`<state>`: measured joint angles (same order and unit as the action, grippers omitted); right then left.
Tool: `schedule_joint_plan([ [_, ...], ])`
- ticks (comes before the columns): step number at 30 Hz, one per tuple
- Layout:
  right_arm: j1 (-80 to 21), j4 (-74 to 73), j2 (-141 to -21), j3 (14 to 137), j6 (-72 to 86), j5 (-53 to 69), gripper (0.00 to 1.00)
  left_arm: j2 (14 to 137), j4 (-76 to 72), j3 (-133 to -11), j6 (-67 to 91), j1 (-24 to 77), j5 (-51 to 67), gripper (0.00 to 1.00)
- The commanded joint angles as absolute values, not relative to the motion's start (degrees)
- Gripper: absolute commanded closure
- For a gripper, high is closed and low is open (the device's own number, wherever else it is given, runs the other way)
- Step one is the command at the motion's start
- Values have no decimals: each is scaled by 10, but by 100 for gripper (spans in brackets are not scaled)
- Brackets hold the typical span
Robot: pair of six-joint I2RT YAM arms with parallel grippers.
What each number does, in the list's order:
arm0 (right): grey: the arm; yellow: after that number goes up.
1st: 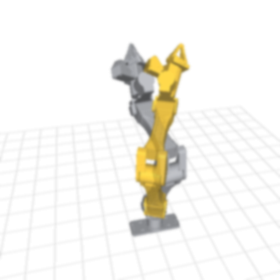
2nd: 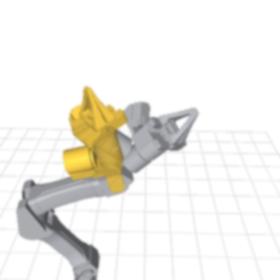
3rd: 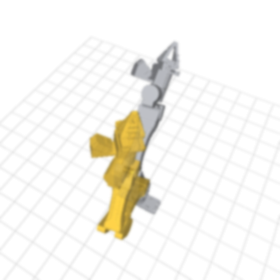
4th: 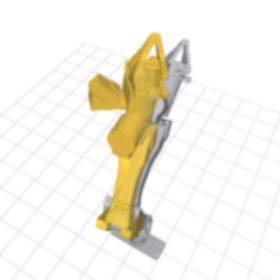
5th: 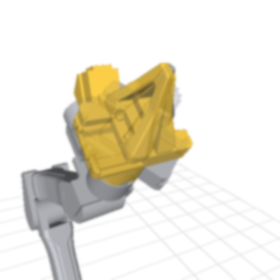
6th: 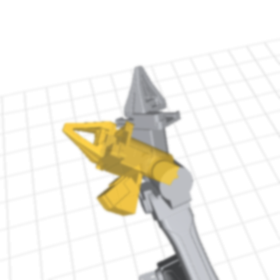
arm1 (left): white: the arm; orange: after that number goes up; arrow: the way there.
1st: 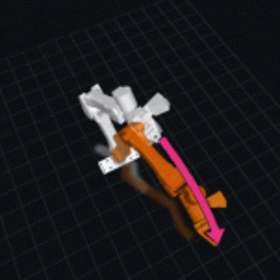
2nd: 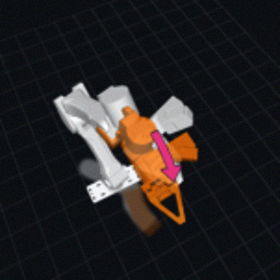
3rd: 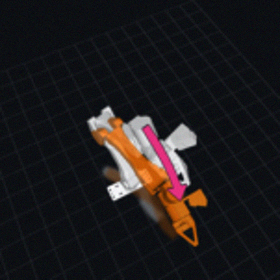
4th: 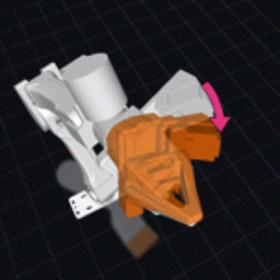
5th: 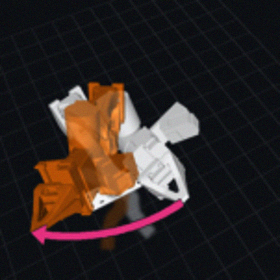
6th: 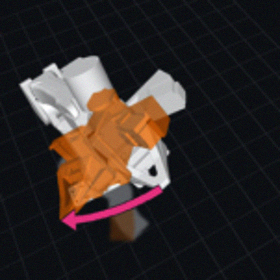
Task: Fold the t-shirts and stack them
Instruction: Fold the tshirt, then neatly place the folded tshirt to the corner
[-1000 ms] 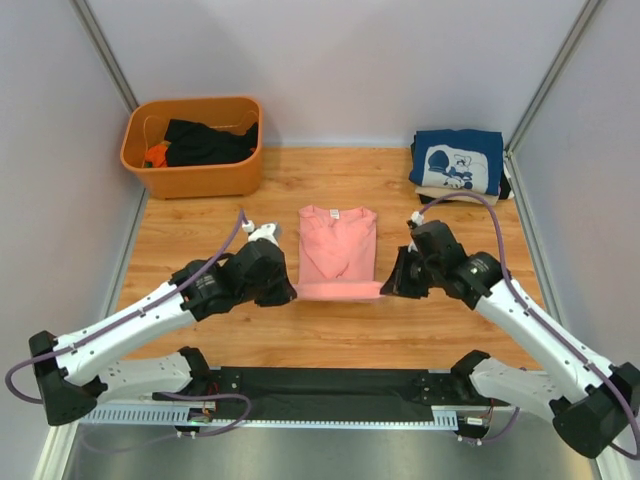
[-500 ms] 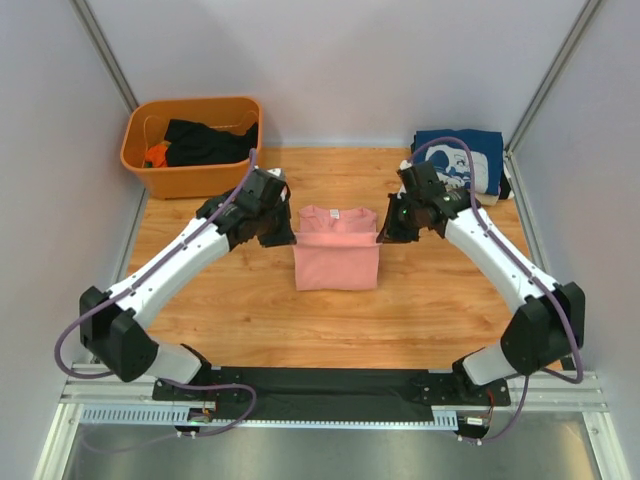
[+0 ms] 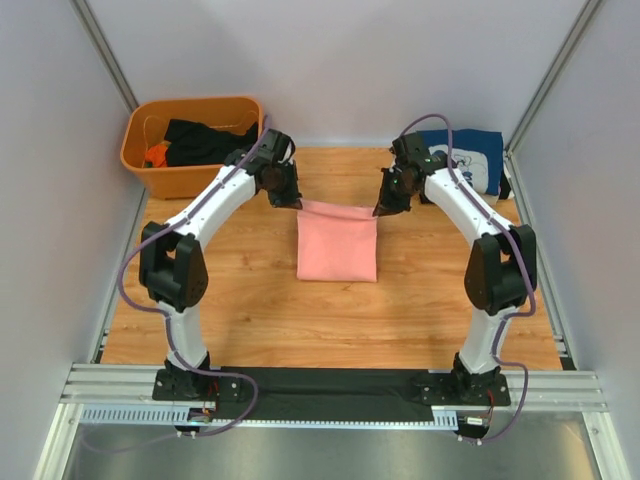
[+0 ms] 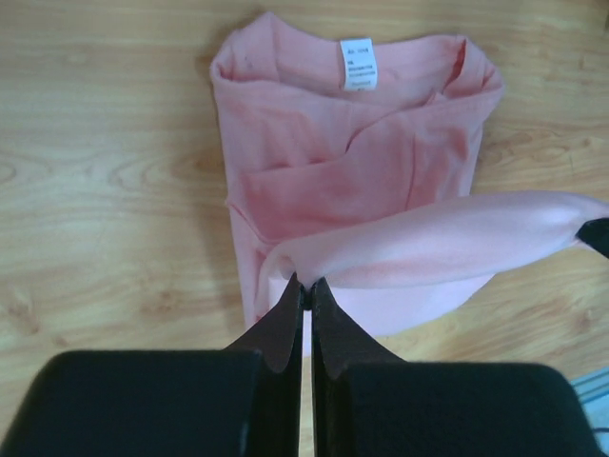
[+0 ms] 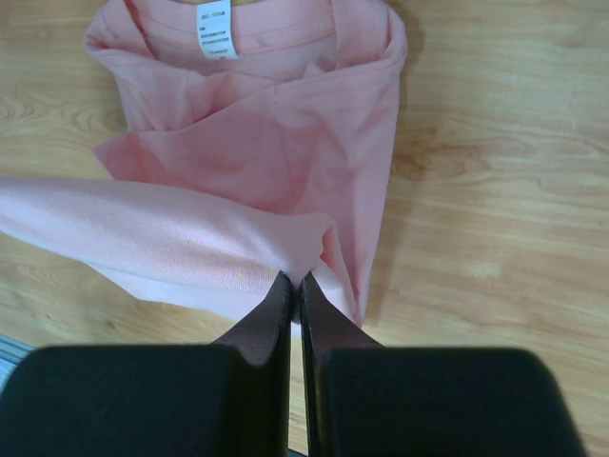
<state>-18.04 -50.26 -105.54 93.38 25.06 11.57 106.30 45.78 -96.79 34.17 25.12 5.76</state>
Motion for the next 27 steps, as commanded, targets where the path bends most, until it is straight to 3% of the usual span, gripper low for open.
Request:
schedule_joint_plan([
  [1,-160,-508,-1116,1004,229,104,100,1131,470,-1050,310,207,87,100],
  [3,-152,-506,-1151,1038,236,103,100,1199,473,-1092,309,188,116,100],
  [5,-142,-508,-1218,1113,241,124,95,1272,481,-1162,311,173,128,84],
  [6,-138,-532,-1245,1154,243,133,81,1298,483,-1189,311,168,171,66],
  [7,-134,-541,-1293,1223,243,142,41,1324,489,-1253,311,163,194,39],
  [9,-127,-586,-1343,1299,247,122,13,1380,536,-1350,312,157,231,20],
  [10,-125,-595,-1347,1321,250,119,9,1383,544,-1362,309,158,238,16],
  [13,-124,-578,-1304,1303,256,124,8,1340,523,-1330,305,164,235,15],
  [17,-130,-461,-1193,1065,257,169,8,1243,516,-1255,301,177,227,16],
  [21,-131,-384,-1150,958,244,212,7,1152,516,-1147,294,194,206,18],
  [27,-124,-337,-1187,937,225,235,9,971,516,-951,267,214,149,21],
])
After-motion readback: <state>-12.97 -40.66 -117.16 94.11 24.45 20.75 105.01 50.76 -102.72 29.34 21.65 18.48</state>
